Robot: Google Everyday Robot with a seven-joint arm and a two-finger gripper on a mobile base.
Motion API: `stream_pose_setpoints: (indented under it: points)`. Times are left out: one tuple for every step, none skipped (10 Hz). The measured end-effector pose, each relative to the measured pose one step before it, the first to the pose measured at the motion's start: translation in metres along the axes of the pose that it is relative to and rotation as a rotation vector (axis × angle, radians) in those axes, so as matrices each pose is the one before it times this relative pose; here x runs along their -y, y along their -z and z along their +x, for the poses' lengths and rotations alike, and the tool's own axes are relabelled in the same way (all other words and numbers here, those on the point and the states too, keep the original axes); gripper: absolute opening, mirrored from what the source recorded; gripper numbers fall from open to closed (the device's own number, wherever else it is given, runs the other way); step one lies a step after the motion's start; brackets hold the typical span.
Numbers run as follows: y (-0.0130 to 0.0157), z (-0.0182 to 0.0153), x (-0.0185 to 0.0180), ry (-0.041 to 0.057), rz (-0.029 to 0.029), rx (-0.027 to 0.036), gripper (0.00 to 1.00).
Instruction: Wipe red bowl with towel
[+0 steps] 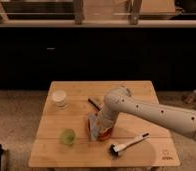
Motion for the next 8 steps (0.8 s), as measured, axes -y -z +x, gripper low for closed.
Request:
stream_pose_setpoints:
  points:
    - [0.00026,0.00457,-0.0067,-0.01888,-0.00073,-0.00053,0.0]
    - [0.001,0.00542,-0.00636,-0.02153,-0.00105,-0.00429,0.0]
    - [0.00325,0.00646,-0.00383,-0.01715,0.0018,-0.00889,0.0]
    - [0.00275,0.00586,-0.00315,-0.01282,-0.00008,-0.00764,0.0]
    - [0.00494,0.00748,-0.0008,-0.01722,0.00032,-0.0137,0.0]
    - [0.0029,0.00404,0.00348,-0.00461,-0.00066,-0.01036,0.0]
    - [0.0042,0.00624,0.00374,-0.00694,-0.00139,-0.01255,0.0]
    - [0.00306,0.00632,0.00415,-0.00651,0.00003,-0.00866,0.0]
